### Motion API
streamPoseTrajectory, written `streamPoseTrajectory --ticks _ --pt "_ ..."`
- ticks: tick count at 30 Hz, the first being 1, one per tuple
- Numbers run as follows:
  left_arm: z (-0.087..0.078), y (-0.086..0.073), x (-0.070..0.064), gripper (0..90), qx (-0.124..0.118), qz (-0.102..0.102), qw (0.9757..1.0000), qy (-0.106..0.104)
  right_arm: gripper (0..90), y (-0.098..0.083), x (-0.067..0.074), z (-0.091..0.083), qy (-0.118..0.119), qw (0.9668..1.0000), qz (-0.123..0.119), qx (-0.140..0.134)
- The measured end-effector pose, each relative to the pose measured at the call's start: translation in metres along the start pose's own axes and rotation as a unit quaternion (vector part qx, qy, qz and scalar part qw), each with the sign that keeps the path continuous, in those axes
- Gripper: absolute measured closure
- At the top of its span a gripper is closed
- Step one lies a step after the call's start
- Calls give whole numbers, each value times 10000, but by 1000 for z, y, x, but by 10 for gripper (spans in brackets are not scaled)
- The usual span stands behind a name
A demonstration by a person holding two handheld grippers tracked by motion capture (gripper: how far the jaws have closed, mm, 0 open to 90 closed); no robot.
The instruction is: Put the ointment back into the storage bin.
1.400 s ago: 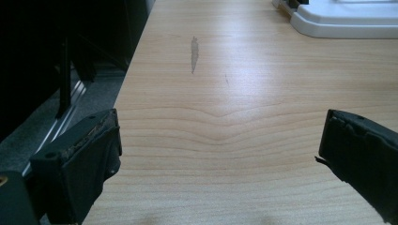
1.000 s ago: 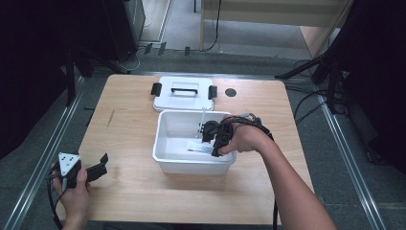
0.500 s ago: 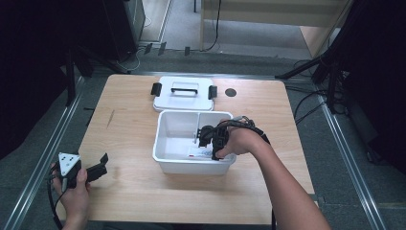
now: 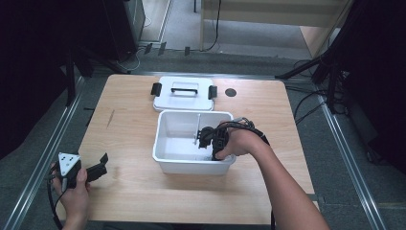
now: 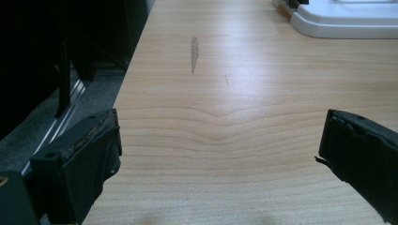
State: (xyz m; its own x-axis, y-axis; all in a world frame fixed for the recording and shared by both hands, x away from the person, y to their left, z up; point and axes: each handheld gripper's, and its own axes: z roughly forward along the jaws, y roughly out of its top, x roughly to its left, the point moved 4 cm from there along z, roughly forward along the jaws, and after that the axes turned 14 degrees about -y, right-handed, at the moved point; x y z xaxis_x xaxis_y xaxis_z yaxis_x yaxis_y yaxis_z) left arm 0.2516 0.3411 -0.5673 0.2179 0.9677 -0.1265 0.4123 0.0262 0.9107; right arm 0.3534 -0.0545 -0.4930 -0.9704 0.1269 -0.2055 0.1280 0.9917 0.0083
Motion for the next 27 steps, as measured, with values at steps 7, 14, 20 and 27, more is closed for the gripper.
streamPoseTrajectory --ticks 7,14,20,27 --pt "0 0 0 0 1 -5 10000 3 723 -1 1 0 10 10000 -17 -32" --pt "-1 0 0 0 22 -27 10000 -14 707 -1 2 -1 -13 10000 7 6" --pt "-1 0 1 0 26 -36 10000 -17 797 -2 0 -6 7 9999 54 -93" --pt "-1 0 0 0 19 -25 10000 -11 824 -5 -4 -16 -29 9995 219 -240"
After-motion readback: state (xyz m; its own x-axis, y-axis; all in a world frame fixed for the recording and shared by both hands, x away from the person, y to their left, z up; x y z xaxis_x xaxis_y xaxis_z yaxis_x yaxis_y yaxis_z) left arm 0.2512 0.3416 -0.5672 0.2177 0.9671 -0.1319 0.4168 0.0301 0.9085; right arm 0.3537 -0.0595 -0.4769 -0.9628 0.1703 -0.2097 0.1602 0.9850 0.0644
